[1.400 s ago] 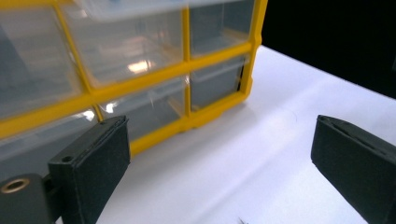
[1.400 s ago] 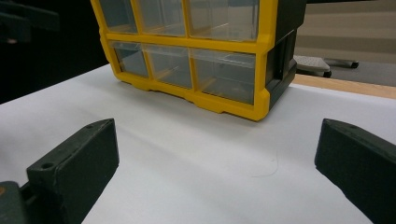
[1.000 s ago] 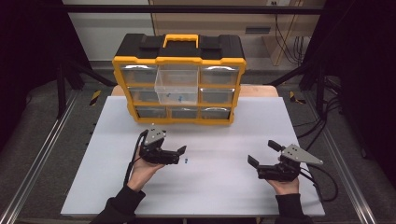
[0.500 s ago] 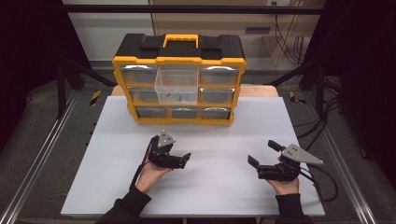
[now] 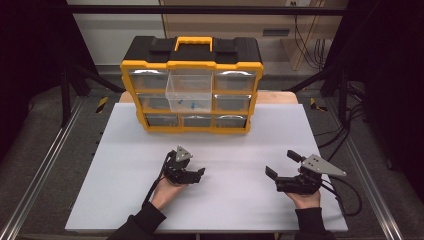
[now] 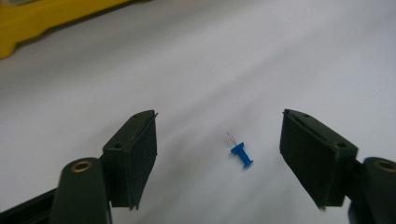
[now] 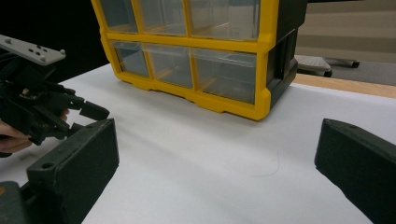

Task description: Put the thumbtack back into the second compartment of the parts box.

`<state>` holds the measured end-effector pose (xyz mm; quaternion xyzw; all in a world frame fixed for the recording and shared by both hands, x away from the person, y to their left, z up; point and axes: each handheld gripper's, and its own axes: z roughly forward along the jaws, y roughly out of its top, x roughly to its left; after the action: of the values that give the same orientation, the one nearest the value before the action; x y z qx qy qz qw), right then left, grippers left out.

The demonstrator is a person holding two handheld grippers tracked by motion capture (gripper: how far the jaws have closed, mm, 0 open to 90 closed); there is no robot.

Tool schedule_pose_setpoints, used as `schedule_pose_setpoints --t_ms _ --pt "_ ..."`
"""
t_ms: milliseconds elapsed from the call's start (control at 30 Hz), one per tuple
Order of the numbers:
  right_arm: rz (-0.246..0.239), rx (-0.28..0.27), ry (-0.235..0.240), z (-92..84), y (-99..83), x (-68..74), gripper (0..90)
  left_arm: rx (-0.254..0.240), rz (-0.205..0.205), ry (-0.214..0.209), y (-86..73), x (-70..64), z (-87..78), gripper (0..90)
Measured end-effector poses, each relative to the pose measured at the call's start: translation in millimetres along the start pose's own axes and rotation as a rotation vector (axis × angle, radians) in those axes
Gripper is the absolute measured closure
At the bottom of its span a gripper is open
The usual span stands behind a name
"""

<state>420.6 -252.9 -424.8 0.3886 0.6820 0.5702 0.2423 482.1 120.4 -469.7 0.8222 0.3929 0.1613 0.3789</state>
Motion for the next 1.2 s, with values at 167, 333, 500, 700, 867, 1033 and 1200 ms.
schedule_pose_setpoints --t_ms 167,333,500,700,867,1033,1200 --pt "-0.003 -0.004 0.000 -0.1 0.2 -0.4 0.6 0.006 0.002 0.014 -1.9 -3.0 2.1 36.4" --pt "-0.002 -0.001 0.001 0.0 0.0 -0.2 0.6 0.024 0.002 0.003 -4.2 -3.8 3.9 46.7" --pt "0.001 -0.003 0.000 -0.2 0.3 -0.2 0.6 0.033 0.010 0.001 -5.0 -5.8 5.3 55.0" --pt "0.001 -0.002 0.001 -0.3 0.3 -0.4 0.6 0.044 0.016 0.000 -5.4 -6.7 6.2 62.0" --pt "0.005 -0.004 0.002 -0.4 0.4 -0.1 0.6 0.047 0.015 0.007 -5.4 -6.7 5.9 68.3" --pt "0.006 -0.008 0.001 -0.6 0.6 0.0 0.6 0.046 0.011 0.011 -5.8 -7.5 6.0 74.8" --pt "0.004 -0.009 0.003 -0.2 0.5 -0.1 0.6 0.046 0.018 0.012 -6.0 -7.2 6.0 79.9"
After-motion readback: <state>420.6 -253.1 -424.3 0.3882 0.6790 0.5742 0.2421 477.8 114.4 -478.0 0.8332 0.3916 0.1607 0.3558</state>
